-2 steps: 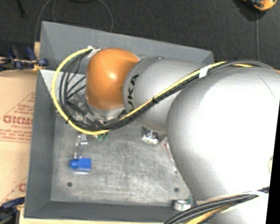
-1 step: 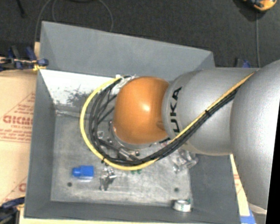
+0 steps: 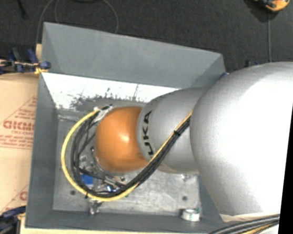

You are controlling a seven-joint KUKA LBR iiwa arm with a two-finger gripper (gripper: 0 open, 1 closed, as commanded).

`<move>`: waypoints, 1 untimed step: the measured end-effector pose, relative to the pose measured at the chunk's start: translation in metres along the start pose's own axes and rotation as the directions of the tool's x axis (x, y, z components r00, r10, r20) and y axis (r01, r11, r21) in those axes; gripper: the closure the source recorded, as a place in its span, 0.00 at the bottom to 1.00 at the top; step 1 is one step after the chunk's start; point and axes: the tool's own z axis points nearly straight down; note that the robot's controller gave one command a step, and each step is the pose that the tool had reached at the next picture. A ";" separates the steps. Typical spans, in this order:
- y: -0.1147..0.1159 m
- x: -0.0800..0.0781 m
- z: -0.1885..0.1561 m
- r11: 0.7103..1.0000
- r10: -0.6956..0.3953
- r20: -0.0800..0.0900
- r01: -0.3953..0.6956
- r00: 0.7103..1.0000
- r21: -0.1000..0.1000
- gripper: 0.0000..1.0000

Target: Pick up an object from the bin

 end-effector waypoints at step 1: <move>0.000 -0.002 -0.003 1.000 0.005 0.009 -0.005 1.000 -0.002 1.00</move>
Offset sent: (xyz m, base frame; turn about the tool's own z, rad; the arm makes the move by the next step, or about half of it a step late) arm 0.0000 0.0000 0.0000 0.0000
